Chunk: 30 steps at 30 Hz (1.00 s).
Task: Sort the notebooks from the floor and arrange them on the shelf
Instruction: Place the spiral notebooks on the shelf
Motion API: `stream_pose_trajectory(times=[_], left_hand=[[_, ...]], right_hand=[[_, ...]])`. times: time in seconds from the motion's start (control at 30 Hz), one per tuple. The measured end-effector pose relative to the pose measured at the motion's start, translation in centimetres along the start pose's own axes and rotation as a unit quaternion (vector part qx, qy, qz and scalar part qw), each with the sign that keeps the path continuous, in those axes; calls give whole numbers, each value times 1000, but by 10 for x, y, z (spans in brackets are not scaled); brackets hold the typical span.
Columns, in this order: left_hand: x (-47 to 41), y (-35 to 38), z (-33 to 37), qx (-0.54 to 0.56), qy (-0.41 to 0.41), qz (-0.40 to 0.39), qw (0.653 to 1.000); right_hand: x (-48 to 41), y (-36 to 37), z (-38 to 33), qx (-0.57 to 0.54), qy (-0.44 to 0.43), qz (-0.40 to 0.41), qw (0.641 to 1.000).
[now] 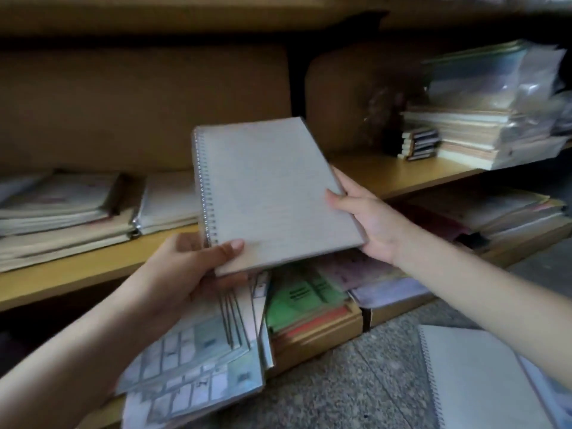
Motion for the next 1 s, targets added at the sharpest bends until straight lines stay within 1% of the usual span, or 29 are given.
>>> stream_pose_trajectory(times=[0.1, 0.17, 0.2, 0.27, 0.3, 0.37, 0.47, 0.53, 0.57, 0.6, 0.63, 0.67, 0.7, 0.73, 0.8, 0.87, 0.93, 1.0], left_hand=[[-12, -25, 2, 38, -18, 64, 997], [-20, -42, 1, 63, -32, 87, 994], [-23, -50, 0, 77, -36, 92, 992], [-33, -67, -1, 112, -39, 112, 987], [-38, -74, -2, 130, -37, 123, 983], [-48, -87, -4, 156, -24, 135, 978], [-54, -95, 0, 143, 8, 122, 982], [-57, -99, 5, 70, 44, 118, 990], [-59, -101, 6, -7, 62, 135, 989], [-61, -102, 6, -112, 80, 161, 977], [-63, -102, 6, -226, 100, 184, 951], [-65, -101, 5, -319, 119, 191, 921], [-66, -99, 3, -390, 137, 188, 891], [-68, -97, 0, -445, 158, 182, 863], [-69, -93, -2, -524, 200, 195, 804], [-70, -93, 0, -567, 230, 226, 758], [-73, -93, 2, -580, 234, 243, 741], [-76, -92, 4, -597, 238, 250, 724]], right_hand=[[-27, 30, 9, 12, 27, 5, 1000], [-42, 44, 18, 21, 54, 20, 998], [-48, 50, 22, 51, 63, 36, 996], [-58, 54, 34, 178, 47, 72, 980], [-60, 55, 38, 260, 17, 82, 962], [-62, 58, 43, 392, -73, 92, 912], [-49, 71, 42, 521, -196, 89, 826], [-37, 79, 44, 564, -299, 73, 766], [-32, 82, 47, 578, -335, 61, 742], [-29, 84, 51, 591, -353, 46, 723], [-28, 86, 56, 607, -359, 34, 708], [-29, 87, 62, 621, -358, 25, 697], [-31, 88, 68, 631, -350, 20, 692], [-33, 89, 72, 635, -339, 17, 694], [-38, 89, 77, 640, -309, -2, 704], [-45, 84, 81, 654, -289, -33, 698], [-49, 76, 85, 673, -277, -58, 684], [-50, 68, 88, 704, -251, -75, 660]])
Point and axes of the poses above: each hand's wrist, its own x-axis away from the middle knuckle, its own y-axis out of the palm, z = x × y, the point moved 1 cm from there along -x, towards the middle knuckle, and after that the axes turned 2 degrees about z, right-handed, at the moved point
